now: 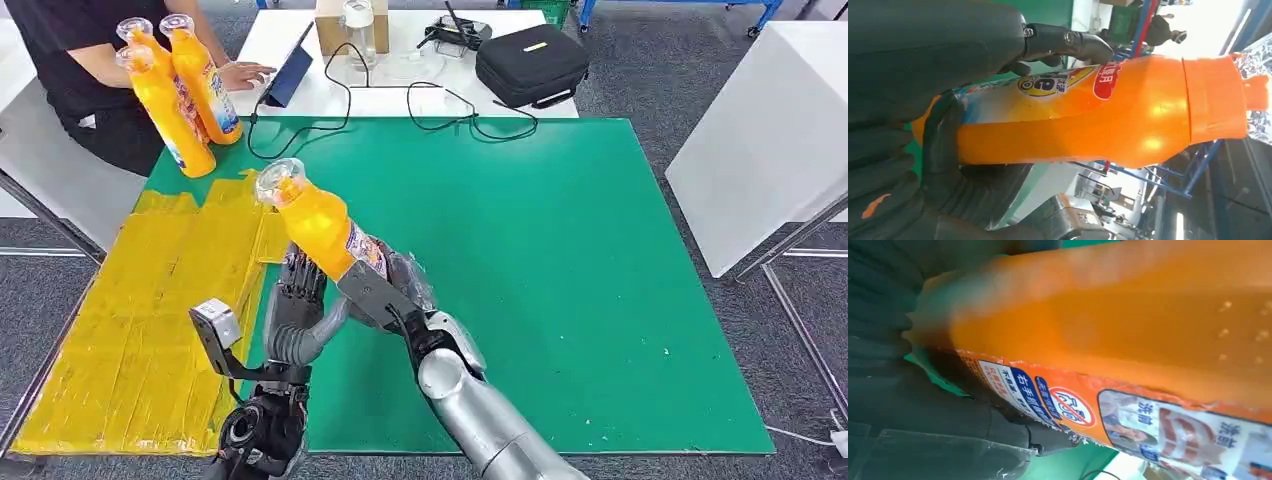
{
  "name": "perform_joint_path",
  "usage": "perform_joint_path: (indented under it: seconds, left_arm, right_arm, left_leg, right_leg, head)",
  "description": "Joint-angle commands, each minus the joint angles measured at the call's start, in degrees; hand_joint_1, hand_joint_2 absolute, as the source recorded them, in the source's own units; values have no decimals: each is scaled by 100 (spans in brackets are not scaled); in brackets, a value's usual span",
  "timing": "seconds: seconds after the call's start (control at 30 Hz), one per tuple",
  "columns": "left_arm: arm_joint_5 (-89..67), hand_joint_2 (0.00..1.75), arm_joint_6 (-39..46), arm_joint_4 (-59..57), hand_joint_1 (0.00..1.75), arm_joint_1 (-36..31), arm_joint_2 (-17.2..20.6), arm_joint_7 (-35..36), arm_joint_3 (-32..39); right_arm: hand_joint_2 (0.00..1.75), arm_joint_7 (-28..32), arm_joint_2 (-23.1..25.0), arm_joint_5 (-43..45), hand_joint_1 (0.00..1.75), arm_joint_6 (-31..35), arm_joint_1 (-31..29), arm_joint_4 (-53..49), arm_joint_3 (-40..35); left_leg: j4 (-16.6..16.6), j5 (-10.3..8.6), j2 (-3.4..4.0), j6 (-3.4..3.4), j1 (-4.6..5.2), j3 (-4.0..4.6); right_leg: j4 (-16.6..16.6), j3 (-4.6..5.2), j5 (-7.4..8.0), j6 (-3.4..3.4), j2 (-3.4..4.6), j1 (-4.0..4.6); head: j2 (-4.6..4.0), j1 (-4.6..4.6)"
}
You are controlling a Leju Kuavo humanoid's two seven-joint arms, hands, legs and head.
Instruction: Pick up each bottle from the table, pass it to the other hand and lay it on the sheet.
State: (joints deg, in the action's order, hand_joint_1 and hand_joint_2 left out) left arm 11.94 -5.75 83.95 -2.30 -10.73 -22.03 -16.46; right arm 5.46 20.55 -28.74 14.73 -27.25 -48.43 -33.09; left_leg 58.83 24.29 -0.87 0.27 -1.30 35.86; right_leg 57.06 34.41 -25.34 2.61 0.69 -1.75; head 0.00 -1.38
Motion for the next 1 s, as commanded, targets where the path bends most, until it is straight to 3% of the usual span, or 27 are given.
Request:
perform_joint_path:
  seconds: [0.03,0.17,0.5,0.63,0.8,0.87,1.0]
  left_arm:
    - [-97,175,24,-99,0,-218,11,81,-243]
    - [-219,175,185,267,0,-35,85,181,-302]
    - [-592,175,458,484,0,182,232,261,224]
    - [-606,175,458,536,0,235,263,264,333]
    - [-609,175,457,538,0,232,255,265,326]
    - [-609,175,457,538,0,232,255,265,326]
    - [-612,175,449,538,0,245,257,265,360]
  right_arm:
    - [175,-189,-55,24,175,-9,-178,487,-826]
    - [175,-374,-55,-213,175,-68,-107,140,-1247]
    - [175,-310,-106,-1057,175,-541,511,-868,-1226]
    - [175,-295,-81,-1082,175,-605,600,-963,-1372]
    - [175,-295,-93,-1082,175,-605,601,-960,-1369]
    - [175,-295,-93,-1082,175,-605,601,-960,-1369]
    - [175,-243,-104,-1100,175,-677,603,-977,-1466]
  left_leg:
    - [-4,4,3,5,-4,-19]
    - [-6,9,6,8,-4,-32]
    - [-10,8,-3,6,-7,-31]
    - [-6,3,-1,3,-3,-7]
    - [-17,10,3,8,-6,-44]
    - [-5,3,2,6,-7,-5]
    - [-8,2,-4,5,-4,-7]
  right_leg:
    - [-7,-21,-4,-16,-8,8]
    - [-11,-35,-8,-23,-11,11]
    - [-14,-35,-10,-24,-19,13]
    - [-7,-7,-5,-14,-11,7]
    - [-19,-44,-12,-30,-16,14]
    - [-10,-7,-3,-15,-11,10]
    - [-9,-10,-5,-17,-15,7]
  head:
    - [0,0]
    - [0,0]
    - [0,0]
    - [0,-2]
    - [0,2]
    - [0,7]
    - [0,7]
